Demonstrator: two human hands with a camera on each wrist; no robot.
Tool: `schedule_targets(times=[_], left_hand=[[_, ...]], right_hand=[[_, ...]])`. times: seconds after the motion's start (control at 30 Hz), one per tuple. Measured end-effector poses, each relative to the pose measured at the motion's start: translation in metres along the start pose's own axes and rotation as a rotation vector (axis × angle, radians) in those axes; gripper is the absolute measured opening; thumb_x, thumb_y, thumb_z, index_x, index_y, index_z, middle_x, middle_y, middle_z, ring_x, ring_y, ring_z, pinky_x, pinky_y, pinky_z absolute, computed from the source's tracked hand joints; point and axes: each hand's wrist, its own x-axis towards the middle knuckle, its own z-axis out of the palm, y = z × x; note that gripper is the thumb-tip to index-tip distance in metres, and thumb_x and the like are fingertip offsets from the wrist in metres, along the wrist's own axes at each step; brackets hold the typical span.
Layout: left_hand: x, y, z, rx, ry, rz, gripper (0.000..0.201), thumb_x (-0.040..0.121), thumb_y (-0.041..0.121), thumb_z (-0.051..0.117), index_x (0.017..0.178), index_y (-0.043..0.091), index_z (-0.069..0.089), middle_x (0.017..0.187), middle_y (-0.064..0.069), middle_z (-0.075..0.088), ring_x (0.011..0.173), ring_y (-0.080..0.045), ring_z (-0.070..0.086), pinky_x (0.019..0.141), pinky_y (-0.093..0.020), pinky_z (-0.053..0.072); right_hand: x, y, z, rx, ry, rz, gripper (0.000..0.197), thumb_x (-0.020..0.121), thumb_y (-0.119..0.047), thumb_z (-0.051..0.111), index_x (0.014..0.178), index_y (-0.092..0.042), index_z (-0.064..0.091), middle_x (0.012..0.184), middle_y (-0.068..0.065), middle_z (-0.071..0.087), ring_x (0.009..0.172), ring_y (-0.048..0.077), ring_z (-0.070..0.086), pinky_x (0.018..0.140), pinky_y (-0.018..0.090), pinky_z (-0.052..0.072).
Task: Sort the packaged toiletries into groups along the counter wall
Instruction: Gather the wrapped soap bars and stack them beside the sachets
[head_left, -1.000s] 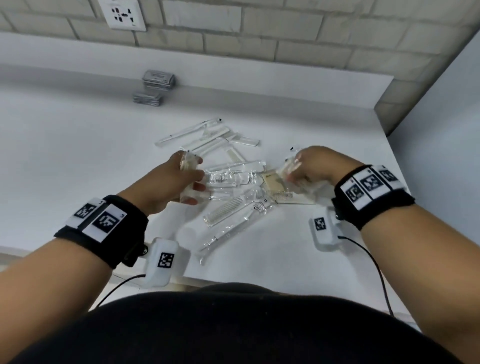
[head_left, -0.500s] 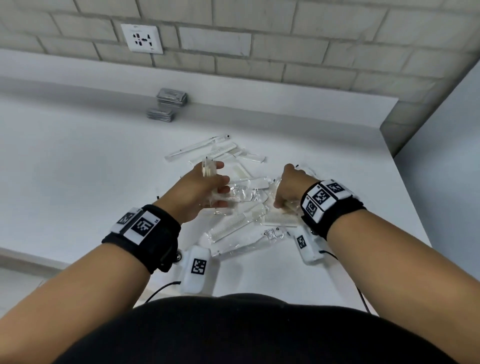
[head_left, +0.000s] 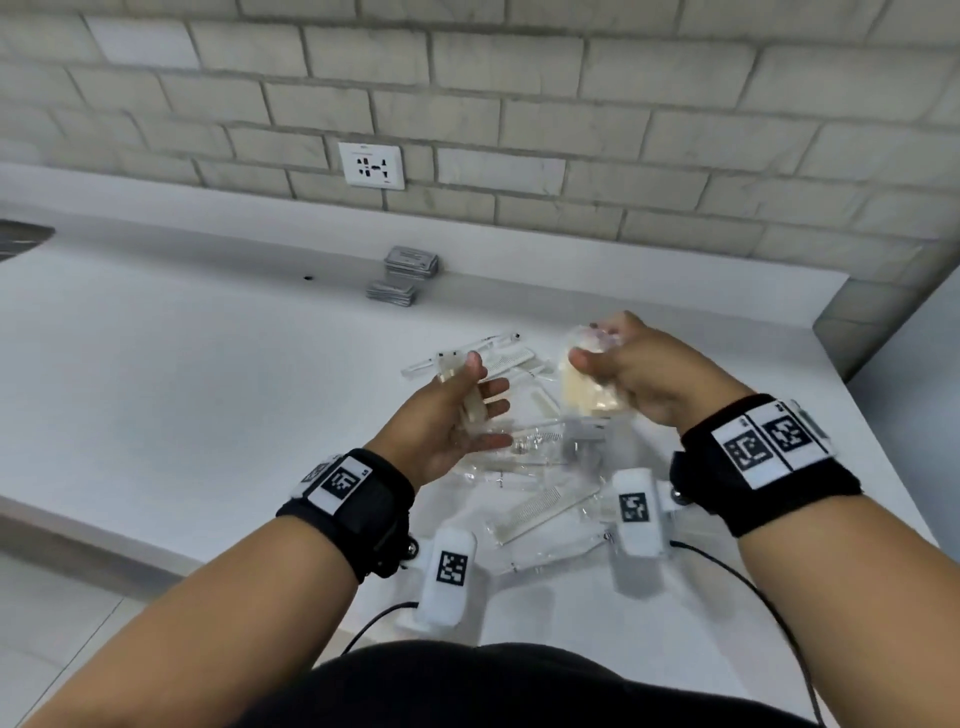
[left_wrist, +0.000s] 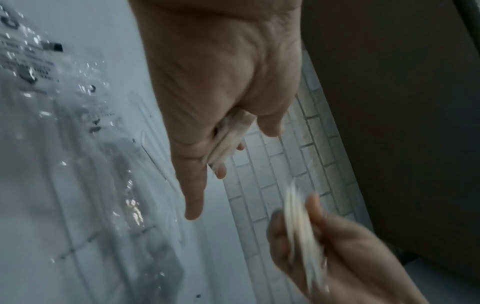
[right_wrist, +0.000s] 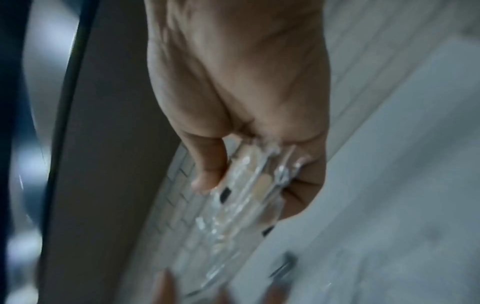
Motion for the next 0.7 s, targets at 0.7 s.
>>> schedule_targets(times=[0.7], left_hand=[[-0.005, 0.055, -0.077, 0.002, -0.157, 0.106, 0.039, 0.08, 0.013, 0.07, 0.117, 0.005, 0.059, 0.097, -0.01, 0.069, 0.082, -0.022, 0.069, 0.063, -0.027, 0.055]], right_hand=[[-0.004, -0.021, 0.132, 0.308, 0.006, -0.079, 0.007, 0.084, -0.012, 0.07, 0.085, -0.01, 0.063, 0.07, 0.003, 0.062, 0.054, 0.015, 0.056, 0.047, 0.025, 0.044]])
